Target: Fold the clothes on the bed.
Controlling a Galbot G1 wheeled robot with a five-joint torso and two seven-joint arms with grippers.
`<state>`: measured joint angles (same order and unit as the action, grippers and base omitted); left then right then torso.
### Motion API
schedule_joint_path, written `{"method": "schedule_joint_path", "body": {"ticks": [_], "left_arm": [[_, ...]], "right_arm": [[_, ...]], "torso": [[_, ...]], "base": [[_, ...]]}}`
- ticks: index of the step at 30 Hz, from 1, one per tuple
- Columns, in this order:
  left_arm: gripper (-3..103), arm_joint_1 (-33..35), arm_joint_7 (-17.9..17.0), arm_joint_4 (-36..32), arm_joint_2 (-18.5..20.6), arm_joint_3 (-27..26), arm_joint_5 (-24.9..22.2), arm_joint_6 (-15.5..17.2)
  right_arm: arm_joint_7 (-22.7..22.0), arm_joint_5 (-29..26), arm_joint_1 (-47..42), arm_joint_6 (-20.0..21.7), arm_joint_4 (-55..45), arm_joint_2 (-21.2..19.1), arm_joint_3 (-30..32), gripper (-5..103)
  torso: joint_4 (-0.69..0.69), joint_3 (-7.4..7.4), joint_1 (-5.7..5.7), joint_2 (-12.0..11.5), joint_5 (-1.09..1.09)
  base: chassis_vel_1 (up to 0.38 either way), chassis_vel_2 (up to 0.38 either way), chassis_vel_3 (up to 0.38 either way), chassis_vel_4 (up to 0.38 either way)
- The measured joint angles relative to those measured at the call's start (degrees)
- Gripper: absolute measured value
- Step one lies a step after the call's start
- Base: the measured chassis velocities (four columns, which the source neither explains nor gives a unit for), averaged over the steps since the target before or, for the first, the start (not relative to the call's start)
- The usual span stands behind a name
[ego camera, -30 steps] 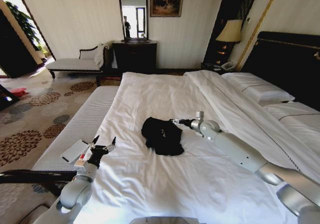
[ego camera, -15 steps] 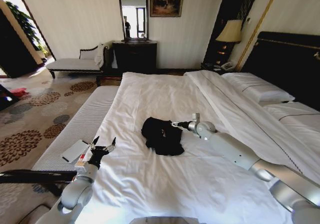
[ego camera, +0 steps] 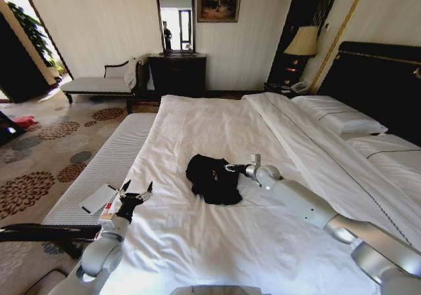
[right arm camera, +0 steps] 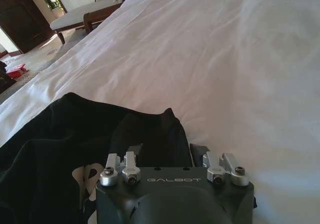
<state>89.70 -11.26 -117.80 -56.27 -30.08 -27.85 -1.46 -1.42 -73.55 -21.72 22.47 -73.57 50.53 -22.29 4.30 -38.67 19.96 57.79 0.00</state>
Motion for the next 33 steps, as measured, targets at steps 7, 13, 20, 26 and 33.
{"method": "schedule_joint_path", "body": {"ticks": [7,13,20,26,33], "left_arm": [[100,0.1,0.0,0.0,0.0,-0.1,0.0,-0.1],[100,-0.4,0.0,0.4,0.1,0.0,-0.1,0.0],[100,-1.3,-0.2,0.9,0.5,1.1,-0.8,0.9],[100,-2.9,-0.7,1.4,2.4,2.7,-2.7,2.1],[100,-6.1,-1.5,2.0,5.6,5.0,-6.5,4.1]], "right_arm": [[-0.5,0.5,-0.2,-0.7,0.1,0.1,0.0,31],[-1.0,0.8,-0.7,-1.1,-0.6,0.0,0.1,10],[-1.0,0.8,-0.8,-1.1,-1.4,-0.2,0.4,1],[-1.4,0.9,-1.7,-1.1,-3.0,-0.8,1.0,0],[-1.7,0.9,-2.2,-1.0,-3.9,-1.2,1.4,0]], "torso": [[0.01,0.0,0.0,0.0,0.0],[0.01,0.0,0.0,0.0,0.01],[0.0,0.0,0.0,0.0,0.0],[0.01,0.0,0.0,0.0,0.0],[0.0,0.0,0.0,0.0,0.0]], "base": [[0.0,0.0,0.0,0.0],[0.0,0.0,0.0,0.0],[0.0,0.0,0.0,0.0],[0.0,0.0,0.0,0.0],[0.0,0.0,0.0,0.0]]}}
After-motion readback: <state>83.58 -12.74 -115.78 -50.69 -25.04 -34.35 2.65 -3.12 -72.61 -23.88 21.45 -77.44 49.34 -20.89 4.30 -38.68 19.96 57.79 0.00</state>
